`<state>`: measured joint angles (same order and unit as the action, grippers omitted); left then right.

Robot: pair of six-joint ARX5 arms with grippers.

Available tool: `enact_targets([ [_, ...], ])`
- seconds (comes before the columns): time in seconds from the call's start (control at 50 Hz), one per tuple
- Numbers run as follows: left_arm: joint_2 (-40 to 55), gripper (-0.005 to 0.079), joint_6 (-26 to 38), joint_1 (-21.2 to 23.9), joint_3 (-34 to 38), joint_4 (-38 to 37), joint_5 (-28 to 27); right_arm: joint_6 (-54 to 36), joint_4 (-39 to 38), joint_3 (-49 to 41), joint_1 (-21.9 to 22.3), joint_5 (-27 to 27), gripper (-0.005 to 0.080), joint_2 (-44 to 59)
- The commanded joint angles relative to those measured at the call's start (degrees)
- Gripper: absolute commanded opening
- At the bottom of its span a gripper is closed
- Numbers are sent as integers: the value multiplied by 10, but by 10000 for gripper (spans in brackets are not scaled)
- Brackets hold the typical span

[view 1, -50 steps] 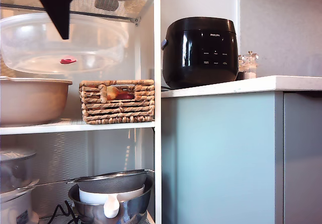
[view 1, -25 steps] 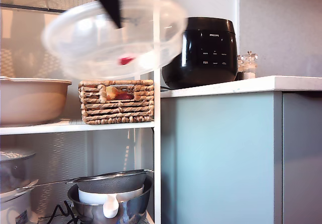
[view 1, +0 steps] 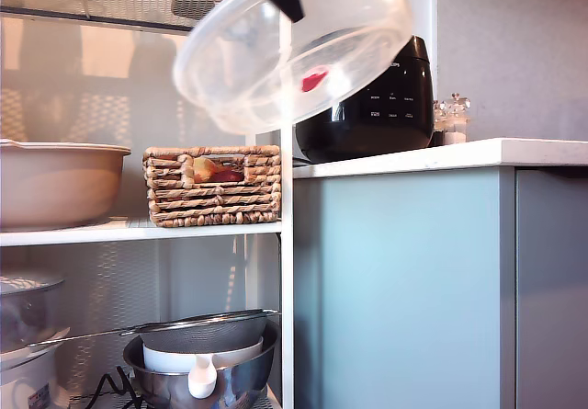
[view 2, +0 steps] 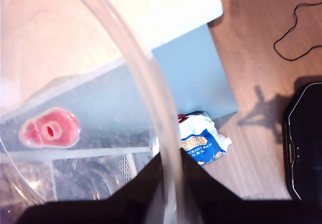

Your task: Pick up the plastic microwave lid from the shelf, then place it on the counter next to you

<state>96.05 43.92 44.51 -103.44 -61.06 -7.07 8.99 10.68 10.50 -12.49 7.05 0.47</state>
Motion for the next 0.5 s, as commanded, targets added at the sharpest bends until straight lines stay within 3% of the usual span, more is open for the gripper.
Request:
enact_targets([
  [0.0,29,-22,16,3,-2,16,-6,0,-2,12,-2,-2,-12,-4],
  [0.48,106,-22,94,43,-2,136,-31,0,21,12,-2,-2,-12,-4],
])
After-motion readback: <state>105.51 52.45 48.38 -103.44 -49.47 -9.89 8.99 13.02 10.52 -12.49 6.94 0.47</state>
